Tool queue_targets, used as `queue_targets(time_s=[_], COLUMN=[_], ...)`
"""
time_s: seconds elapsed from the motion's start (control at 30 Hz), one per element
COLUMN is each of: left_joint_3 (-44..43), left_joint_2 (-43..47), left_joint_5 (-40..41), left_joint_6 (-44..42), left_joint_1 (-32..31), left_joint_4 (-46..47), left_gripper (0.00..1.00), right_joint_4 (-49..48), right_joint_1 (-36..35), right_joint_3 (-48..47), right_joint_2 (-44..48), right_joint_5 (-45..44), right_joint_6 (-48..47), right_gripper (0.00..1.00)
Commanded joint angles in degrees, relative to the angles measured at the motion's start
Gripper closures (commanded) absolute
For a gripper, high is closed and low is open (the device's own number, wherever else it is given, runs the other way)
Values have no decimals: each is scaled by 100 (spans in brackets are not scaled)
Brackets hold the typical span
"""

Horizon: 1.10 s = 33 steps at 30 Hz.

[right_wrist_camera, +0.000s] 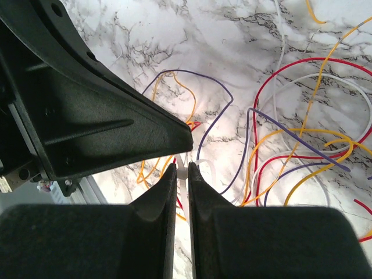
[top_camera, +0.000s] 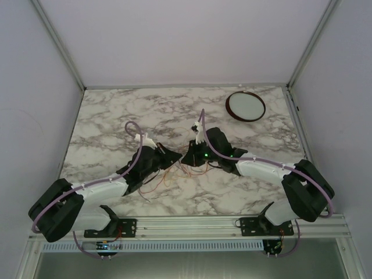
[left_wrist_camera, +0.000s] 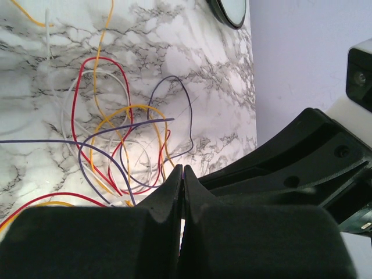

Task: Zip-tie the wires
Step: Tie the cable at the center of the board.

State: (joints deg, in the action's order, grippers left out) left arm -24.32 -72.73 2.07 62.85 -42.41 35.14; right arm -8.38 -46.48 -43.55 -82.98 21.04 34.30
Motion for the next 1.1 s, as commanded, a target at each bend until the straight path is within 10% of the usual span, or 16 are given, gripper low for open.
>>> queue_targets(time_s=[0.0,0.37,0.43,0.57,1.07], left_joint_3=[-156,-240,-238,-66,93], left_joint_2=[240,268,205,34,-544], left_joint_5=[364,228,129,-210,-478], left_joint_6=[-60,-318,-323,-181,-100], left_joint_1=[151,313,312,297,123], left_joint_4=[216,60,22,472,712], left_gripper=[100,100,73,55,55], right_joint_4=[242,489,487,416,424], right_joint_1=[-104,-264,-240,-206,-129], right_joint_3=[61,-90,-165,-206,-195], right_joint_2=[3,22,19,36,124], right_joint_5=[-191,-514,-497,-482,-618], right_joint_6=[65,-18,-12,20,98], right_gripper=[97,97,97,97,97])
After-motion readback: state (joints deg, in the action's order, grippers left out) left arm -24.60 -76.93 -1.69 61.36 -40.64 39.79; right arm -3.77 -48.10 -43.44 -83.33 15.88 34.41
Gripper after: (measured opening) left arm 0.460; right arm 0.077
